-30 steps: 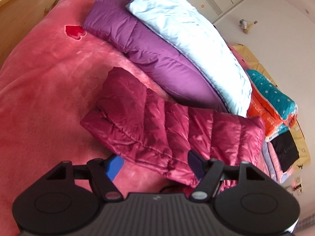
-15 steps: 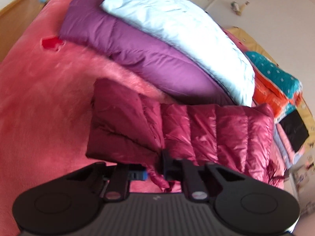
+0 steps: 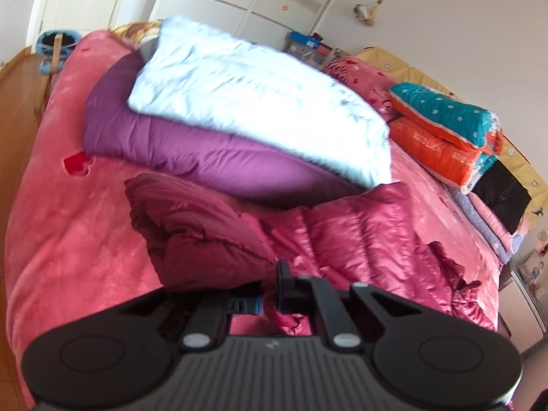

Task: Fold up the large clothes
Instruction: 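Grasp the jacket sleeve cuff with the left tool and lift it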

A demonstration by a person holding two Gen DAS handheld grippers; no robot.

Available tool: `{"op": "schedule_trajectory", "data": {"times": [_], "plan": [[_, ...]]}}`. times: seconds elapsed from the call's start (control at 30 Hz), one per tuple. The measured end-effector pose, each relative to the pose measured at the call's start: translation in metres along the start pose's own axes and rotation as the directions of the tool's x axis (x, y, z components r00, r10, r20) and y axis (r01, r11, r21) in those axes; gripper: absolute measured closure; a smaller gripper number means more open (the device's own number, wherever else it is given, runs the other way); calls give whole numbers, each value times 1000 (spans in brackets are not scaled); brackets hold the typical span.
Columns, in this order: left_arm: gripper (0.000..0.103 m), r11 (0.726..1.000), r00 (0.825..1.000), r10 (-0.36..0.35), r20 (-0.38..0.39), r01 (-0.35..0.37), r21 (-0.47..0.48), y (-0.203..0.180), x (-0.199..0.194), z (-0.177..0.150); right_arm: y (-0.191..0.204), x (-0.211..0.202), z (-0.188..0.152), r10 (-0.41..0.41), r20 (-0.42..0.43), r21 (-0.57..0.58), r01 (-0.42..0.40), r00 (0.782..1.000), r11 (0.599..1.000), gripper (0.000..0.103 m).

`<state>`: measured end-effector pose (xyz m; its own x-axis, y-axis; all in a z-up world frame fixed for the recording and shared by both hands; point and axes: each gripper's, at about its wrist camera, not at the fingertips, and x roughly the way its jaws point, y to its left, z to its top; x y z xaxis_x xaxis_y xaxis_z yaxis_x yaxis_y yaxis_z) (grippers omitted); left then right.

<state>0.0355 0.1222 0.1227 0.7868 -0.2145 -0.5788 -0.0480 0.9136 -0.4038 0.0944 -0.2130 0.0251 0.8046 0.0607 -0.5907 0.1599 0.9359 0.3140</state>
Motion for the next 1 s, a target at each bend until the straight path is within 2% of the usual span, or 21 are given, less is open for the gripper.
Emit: {"op": "schedule_trajectory", "data": {"times": [0.23,0.5,0.77,1.0], "plan": [[99,996,999,-42,17,40,80,-41,-29,10,-16,-9,2,14,6,62,-14,1000,998,0],[99,979,994,-105,18,100,176,-98,-55,27,-36,-20,4,11,21,130,-14,1000,991,0],[99,941,985,-169,28,152,303,-160,-65,37,-63,-37,7,-15,59,218,2,998,976,0],[99,900,976,-217,-5,203,386,-206,-46,27,-89,-51,9,-44,92,304,14,995,953,0]]}}
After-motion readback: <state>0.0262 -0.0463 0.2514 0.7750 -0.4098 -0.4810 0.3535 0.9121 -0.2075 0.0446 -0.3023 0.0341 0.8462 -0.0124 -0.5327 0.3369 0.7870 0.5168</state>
